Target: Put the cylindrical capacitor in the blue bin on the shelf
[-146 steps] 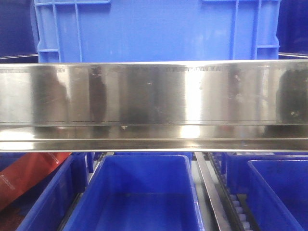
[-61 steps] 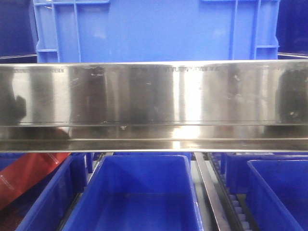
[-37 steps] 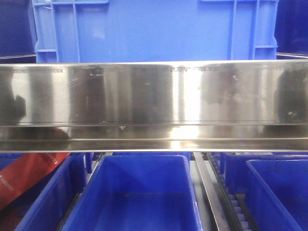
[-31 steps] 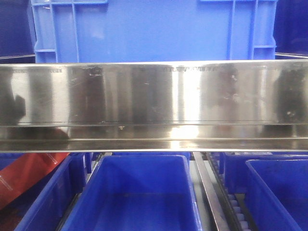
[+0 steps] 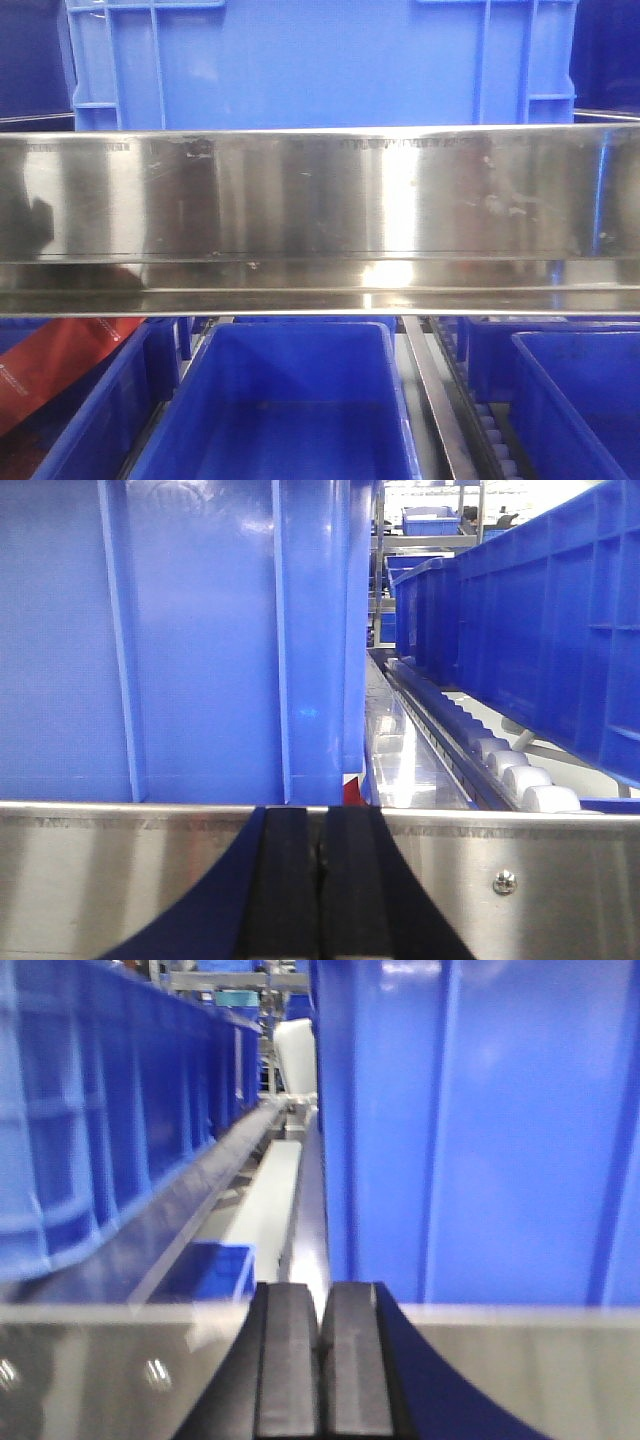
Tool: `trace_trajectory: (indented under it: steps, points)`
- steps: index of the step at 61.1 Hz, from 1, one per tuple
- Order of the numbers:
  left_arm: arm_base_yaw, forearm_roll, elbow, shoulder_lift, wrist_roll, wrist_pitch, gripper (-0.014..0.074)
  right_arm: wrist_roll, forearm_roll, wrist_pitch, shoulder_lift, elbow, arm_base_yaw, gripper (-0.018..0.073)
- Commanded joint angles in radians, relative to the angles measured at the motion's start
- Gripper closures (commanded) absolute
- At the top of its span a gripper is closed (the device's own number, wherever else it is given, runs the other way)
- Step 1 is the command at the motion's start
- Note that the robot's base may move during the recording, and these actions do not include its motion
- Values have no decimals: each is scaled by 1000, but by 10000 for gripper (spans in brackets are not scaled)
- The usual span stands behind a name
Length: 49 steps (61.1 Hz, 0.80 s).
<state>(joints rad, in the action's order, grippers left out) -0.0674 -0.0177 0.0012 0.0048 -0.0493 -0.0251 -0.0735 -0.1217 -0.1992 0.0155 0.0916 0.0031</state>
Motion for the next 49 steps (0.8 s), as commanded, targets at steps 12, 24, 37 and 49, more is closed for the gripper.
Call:
trace_trajectory:
  steps: [12, 24, 37, 49]
  points:
    - [3, -6, -1, -5, 8, 16, 708, -3, 8, 109, -15, -92, -8, 721]
    - [3, -6, -1, -5, 8, 16, 708, -3, 11, 111, -15, -92, -8, 721]
    - [3, -6, -1, -5, 8, 16, 708, -3, 11, 111, -15, -92, -8, 721]
    - [3, -6, -1, -5, 8, 16, 708, -3, 11, 111, -15, -92, -8, 721]
